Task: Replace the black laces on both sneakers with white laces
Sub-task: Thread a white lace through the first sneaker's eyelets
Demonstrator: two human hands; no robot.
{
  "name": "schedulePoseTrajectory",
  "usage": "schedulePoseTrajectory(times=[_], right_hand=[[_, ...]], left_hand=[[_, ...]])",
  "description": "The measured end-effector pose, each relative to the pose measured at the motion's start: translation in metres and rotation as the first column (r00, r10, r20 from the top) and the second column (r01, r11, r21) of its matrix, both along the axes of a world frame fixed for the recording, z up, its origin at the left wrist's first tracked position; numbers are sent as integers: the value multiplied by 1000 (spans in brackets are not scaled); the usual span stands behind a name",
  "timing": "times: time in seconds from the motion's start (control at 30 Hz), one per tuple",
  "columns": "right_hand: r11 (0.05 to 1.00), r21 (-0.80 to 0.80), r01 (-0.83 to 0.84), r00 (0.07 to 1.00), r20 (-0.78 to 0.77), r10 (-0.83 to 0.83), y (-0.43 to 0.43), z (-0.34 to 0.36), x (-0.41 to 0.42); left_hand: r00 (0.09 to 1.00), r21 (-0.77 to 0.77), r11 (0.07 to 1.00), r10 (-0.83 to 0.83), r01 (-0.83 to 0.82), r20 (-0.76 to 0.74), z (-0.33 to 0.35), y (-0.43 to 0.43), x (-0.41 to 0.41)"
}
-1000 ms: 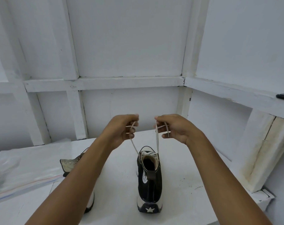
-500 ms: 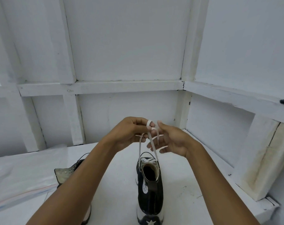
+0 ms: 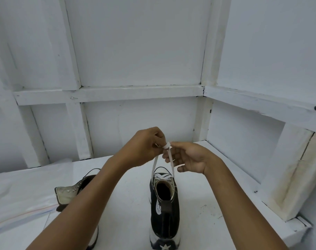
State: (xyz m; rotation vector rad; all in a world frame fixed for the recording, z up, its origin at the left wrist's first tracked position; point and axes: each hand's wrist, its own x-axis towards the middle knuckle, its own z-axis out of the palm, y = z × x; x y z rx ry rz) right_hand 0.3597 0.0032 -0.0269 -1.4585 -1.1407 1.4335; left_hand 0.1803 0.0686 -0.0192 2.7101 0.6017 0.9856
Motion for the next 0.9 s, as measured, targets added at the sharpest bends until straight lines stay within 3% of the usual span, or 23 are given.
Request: schedulePoseTrajectory(times=[0.17,0.27,0.33,0.43,0.57,0.73,0.8,0.9], right_hand=[[995,-18,95,982,-161,-97,5,-4,-8],[980,-7,197,943,-273,-192,8,-9,-10],[964,11,266,906,-344,-246,8,-11,-8],[939,16,345,818,-495,-292,5,-10,-9],[929,-5,370,644,-719,-260,1,-17,-16],[897,-27,442,462,-850,-253,-2,-33,-13],[889,-28,458,467,-843,-267,-4,-38,-9],[906,-7,423,579,-767,-277,-8,-41,-1]], left_hand=[[987,-218,976,9,27,163,-7,4,2],[957,-399,909,4,117,289,-9,2,-1],[934,-586,784,20,207,358,-12,0,-5],[856,-763,525,116,378,503,-23,-7,-5],[705,-755,226,271,615,655,-32,-13,-1],[579,-690,90,473,718,664,-38,-13,-6],[576,-703,56,529,709,623,-40,-13,-10],[669,-800,92,498,592,552,-42,-13,-18]])
